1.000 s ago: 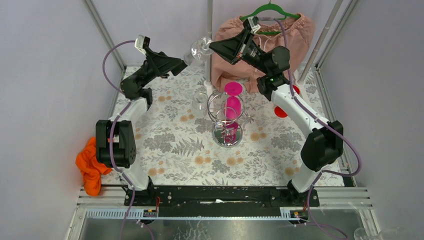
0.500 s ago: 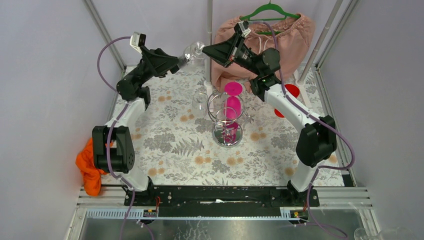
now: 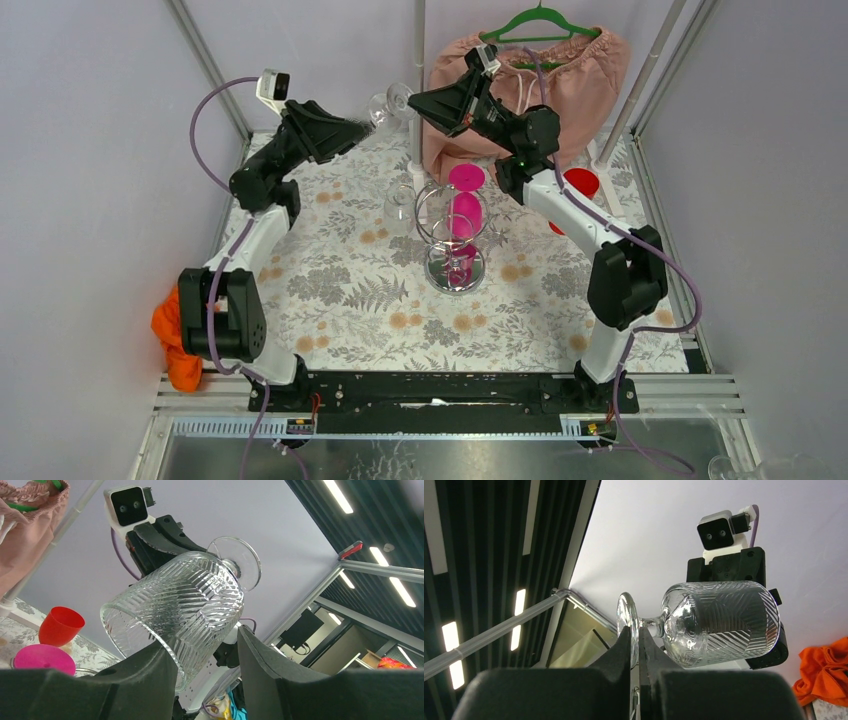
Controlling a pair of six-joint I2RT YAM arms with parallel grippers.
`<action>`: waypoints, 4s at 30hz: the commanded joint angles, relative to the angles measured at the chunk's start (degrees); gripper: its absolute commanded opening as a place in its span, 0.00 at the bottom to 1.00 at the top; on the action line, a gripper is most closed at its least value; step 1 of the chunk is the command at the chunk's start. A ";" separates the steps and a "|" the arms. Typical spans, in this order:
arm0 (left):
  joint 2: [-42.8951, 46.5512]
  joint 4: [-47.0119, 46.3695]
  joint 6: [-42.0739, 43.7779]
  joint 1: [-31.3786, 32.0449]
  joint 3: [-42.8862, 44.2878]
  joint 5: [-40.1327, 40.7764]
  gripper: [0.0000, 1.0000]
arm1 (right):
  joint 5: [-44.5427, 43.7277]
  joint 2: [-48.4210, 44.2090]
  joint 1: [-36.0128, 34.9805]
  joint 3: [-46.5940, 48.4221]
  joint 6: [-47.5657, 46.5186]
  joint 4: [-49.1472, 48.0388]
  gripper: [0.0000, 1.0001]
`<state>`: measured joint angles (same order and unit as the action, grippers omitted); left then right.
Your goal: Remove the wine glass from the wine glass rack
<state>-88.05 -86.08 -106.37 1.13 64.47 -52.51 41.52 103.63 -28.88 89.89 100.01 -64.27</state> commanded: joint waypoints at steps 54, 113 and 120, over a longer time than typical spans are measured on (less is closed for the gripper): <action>12.03 118.03 76.78 1.69 39.28 35.45 0.00 | 5.30 -14.79 8.83 -14.04 -6.05 4.47 0.52; -34.96 141.90 88.79 -1.00 46.33 52.78 0.05 | -22.90 -32.80 10.44 -10.38 -66.93 78.17 0.90; -35.36 140.28 88.20 -0.95 43.10 53.70 0.05 | -21.37 -32.23 10.44 -11.37 -65.78 77.14 0.90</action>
<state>-123.11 57.43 -17.87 0.54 109.08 0.40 19.11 72.25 -18.35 79.18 33.54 16.01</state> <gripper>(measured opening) 0.225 0.906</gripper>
